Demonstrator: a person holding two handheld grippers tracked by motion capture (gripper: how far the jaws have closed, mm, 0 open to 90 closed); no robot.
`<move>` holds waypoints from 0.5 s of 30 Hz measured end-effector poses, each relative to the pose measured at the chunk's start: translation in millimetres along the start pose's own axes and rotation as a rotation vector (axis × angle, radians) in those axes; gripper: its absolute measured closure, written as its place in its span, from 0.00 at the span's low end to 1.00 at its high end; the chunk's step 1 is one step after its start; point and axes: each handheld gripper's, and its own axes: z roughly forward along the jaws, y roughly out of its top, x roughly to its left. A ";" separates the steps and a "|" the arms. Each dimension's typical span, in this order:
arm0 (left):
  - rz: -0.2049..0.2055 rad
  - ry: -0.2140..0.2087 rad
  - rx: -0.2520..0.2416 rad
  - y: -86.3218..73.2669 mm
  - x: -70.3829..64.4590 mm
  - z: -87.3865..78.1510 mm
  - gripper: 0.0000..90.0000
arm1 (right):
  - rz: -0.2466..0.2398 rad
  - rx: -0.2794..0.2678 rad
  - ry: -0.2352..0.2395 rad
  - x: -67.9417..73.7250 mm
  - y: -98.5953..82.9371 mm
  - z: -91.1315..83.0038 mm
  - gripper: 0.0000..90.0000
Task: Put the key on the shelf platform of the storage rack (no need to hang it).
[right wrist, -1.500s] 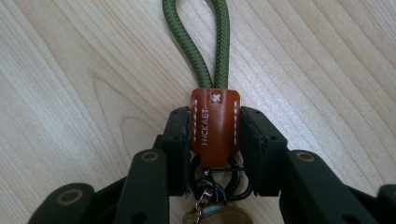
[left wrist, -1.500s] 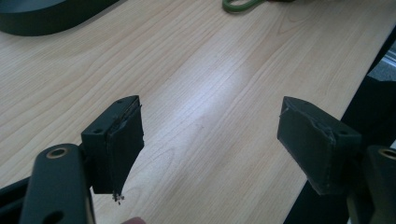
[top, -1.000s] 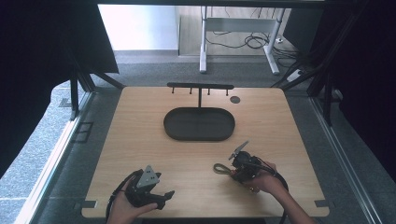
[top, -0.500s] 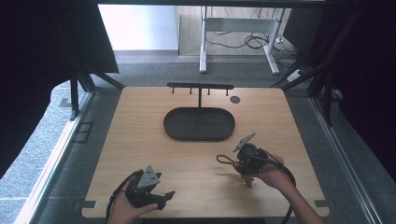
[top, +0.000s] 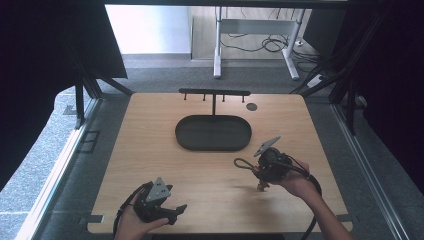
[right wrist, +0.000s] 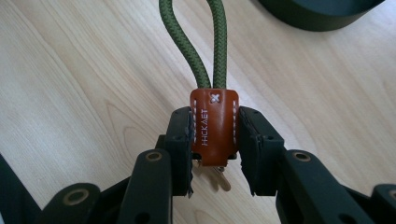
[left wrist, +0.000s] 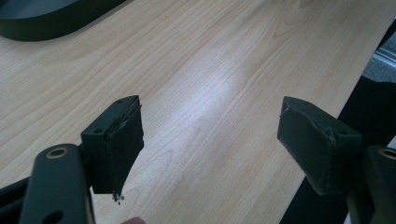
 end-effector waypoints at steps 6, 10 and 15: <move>0.000 0.001 0.000 -0.2 0.7 -0.1 0.26 | 0.002 -0.022 -0.012 -4.1 3.6 -10.5 0.74; 0.000 0.001 0.000 -0.3 0.9 -0.6 0.26 | -0.001 -0.036 -0.022 -7.0 5.9 -16.6 0.74; 0.001 0.000 -0.001 -0.1 0.4 -0.5 0.26 | 0.005 -0.039 -0.028 -8.9 8.3 -20.9 0.74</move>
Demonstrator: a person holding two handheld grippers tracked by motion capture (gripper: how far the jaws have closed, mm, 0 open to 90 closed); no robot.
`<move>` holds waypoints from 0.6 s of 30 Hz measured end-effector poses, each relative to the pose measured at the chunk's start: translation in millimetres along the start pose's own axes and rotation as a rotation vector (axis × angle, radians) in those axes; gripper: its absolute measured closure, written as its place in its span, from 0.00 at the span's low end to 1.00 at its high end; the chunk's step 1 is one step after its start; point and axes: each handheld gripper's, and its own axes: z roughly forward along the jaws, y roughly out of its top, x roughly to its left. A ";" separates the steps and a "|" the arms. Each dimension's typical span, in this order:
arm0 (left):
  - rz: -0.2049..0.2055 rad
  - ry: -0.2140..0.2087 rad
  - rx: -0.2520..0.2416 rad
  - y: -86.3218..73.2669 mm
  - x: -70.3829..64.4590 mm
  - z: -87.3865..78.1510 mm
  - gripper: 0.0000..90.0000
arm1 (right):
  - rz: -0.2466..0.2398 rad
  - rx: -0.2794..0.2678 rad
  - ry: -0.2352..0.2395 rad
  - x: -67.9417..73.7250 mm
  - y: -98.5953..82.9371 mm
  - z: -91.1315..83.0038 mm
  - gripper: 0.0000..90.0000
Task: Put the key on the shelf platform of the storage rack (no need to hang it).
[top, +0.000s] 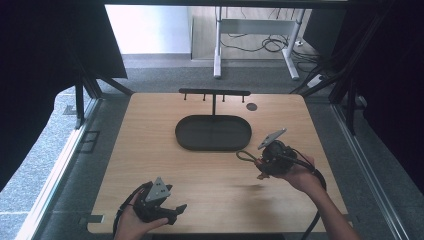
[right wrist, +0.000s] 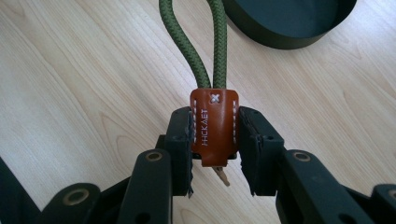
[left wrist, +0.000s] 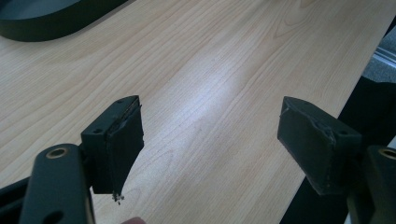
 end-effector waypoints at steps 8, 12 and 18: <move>0.002 -0.003 0.003 0.1 -0.7 1.2 0.26 | 0.004 -0.010 -0.001 -5.2 6.2 0.1 0.74; 0.000 -0.002 0.004 -0.2 -0.1 1.4 0.26 | 0.003 -0.014 0.001 -6.5 11.0 1.5 0.74; 0.003 -0.003 0.005 -0.1 -0.5 1.7 0.26 | 0.011 -0.018 0.003 -9.7 18.2 2.7 0.74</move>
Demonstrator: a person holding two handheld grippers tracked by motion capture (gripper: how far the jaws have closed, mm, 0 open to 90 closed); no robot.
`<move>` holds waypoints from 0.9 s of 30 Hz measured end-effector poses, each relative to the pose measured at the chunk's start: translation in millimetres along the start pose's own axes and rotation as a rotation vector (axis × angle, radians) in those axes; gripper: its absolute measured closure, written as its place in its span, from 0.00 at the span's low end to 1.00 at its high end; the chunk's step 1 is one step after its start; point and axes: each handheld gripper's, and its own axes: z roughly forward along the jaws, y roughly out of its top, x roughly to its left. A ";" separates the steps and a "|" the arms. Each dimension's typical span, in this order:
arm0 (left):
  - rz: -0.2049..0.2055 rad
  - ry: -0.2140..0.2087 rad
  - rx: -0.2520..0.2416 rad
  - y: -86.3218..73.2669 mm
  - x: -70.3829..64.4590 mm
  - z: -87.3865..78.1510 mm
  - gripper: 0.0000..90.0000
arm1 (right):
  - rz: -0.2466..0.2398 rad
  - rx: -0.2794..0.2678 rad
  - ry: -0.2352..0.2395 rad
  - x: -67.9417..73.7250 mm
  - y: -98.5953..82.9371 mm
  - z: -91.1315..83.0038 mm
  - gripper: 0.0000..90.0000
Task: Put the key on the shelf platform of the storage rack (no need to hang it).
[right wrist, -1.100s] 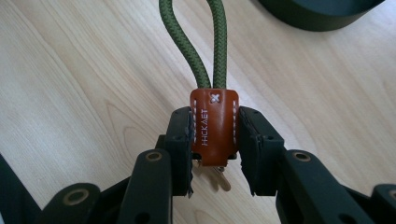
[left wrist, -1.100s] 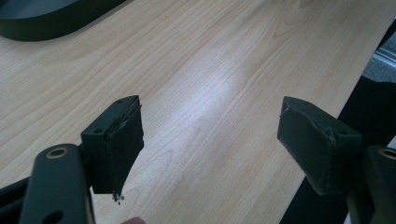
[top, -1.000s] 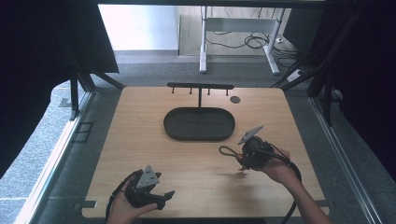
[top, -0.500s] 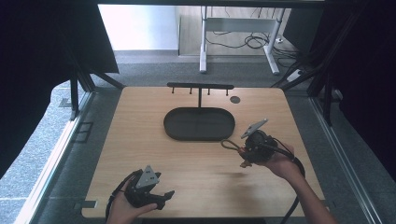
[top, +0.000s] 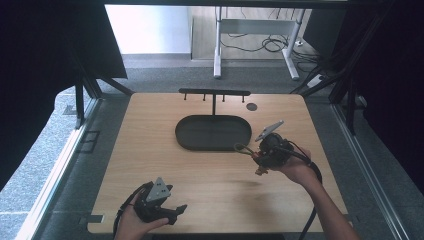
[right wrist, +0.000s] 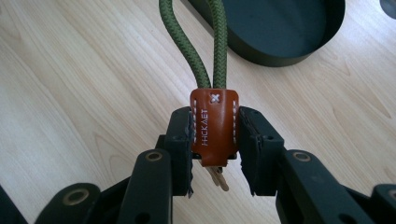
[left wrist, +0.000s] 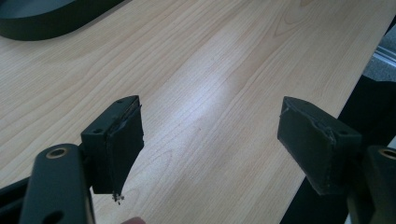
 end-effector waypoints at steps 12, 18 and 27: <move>0.003 -0.002 0.002 0.1 -0.3 0.0 0.26 | -0.014 -0.009 -0.002 -1.9 17.0 -0.4 0.74; 0.003 -0.002 0.003 0.3 -0.6 0.1 0.26 | -0.008 -0.013 -0.002 -5.5 21.9 0.6 0.74; 0.007 -0.003 0.007 0.4 -0.7 0.6 0.26 | 0.002 0.016 -0.012 -13.4 28.5 7.1 0.74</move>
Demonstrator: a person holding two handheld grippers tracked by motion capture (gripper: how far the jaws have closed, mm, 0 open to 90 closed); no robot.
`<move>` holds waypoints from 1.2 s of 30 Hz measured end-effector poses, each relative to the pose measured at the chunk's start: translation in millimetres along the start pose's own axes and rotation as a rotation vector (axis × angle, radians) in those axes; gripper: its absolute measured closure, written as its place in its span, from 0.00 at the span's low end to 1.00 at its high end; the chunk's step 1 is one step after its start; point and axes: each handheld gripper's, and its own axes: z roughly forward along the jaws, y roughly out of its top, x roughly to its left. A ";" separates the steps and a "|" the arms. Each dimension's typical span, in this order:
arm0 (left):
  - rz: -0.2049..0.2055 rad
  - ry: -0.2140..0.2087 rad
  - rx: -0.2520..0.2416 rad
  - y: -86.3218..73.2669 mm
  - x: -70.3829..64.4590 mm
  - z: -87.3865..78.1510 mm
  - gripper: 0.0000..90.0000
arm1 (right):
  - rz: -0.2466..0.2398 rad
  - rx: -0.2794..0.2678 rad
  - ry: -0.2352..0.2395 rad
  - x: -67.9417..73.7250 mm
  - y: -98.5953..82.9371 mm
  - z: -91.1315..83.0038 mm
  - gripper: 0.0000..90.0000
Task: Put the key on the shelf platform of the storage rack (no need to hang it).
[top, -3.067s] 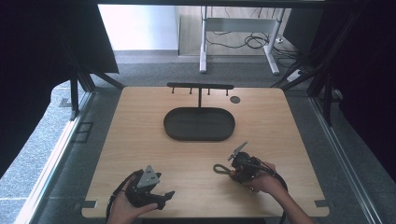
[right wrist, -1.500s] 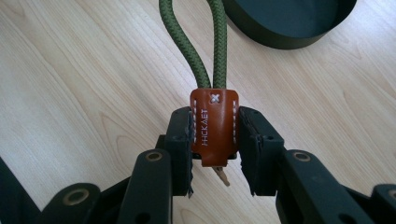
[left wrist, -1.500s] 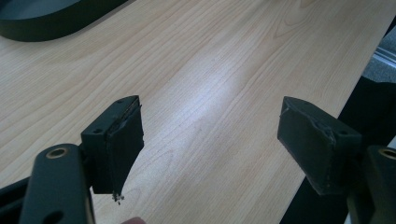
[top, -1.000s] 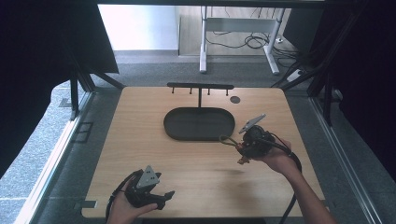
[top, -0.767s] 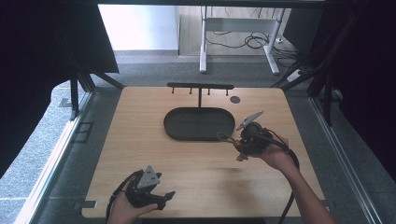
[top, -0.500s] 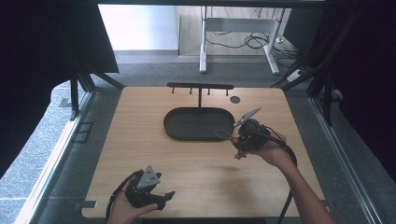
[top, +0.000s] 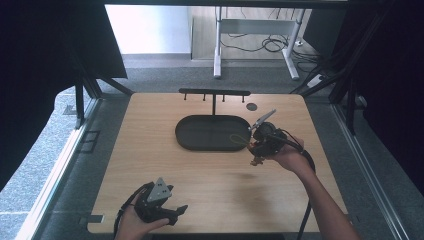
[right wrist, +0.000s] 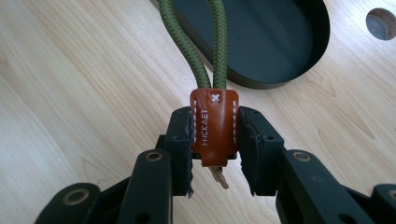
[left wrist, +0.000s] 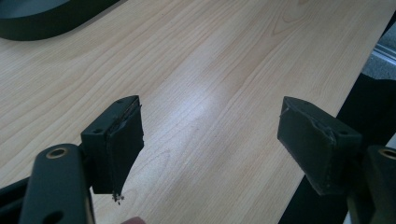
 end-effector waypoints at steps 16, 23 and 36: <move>0.001 -0.002 -0.001 0.2 -0.4 0.5 0.26 | 0.038 0.001 0.023 -11.9 10.4 9.0 0.74; -0.001 0.000 -0.003 -0.2 0.6 -0.3 0.26 | 0.035 0.006 0.022 -12.3 16.5 11.9 0.74; -0.003 0.000 -0.006 -0.4 1.1 -0.9 0.26 | 0.040 0.013 0.020 -17.1 28.8 15.0 0.74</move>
